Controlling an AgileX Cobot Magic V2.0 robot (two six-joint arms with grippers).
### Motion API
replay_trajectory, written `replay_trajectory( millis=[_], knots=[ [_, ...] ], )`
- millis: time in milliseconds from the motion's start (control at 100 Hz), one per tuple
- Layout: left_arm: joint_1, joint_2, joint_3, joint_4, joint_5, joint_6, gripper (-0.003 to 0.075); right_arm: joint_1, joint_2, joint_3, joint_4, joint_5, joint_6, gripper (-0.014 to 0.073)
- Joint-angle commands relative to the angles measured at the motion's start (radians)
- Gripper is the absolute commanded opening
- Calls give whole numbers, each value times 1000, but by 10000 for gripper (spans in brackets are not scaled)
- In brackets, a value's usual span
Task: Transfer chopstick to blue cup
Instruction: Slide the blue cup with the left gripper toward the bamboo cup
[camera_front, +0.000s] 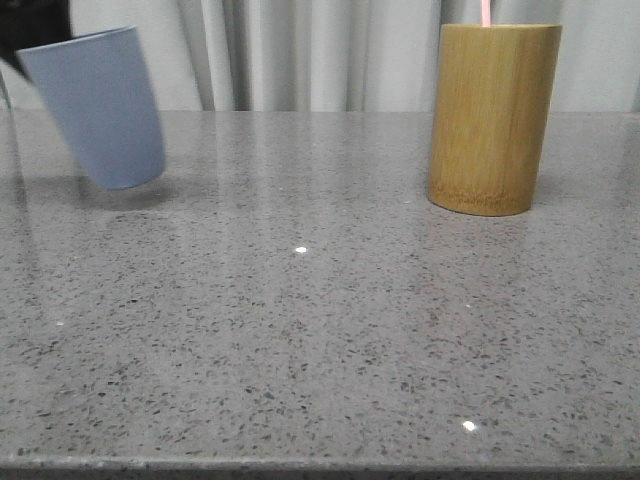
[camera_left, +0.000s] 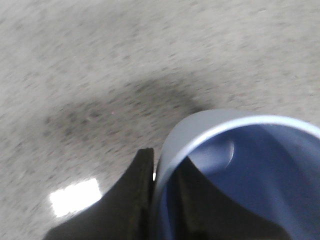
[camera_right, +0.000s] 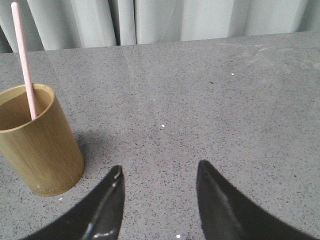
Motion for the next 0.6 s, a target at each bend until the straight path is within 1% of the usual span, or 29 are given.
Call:
replay_trajectory(
  millis=[0,350,590],
  knots=[
    [-52,-13,-75,-27,-24,-16,-19,-3,10,-36,1,-85,-5,359],
    [-230,147,-271,-27,8,-35,-19,-3,10,-36,1,-89,-5,359],
    [-280,218,-350,-27,8,-50,-19,-3,10,-36,1,-92,-5,359]
  ],
)
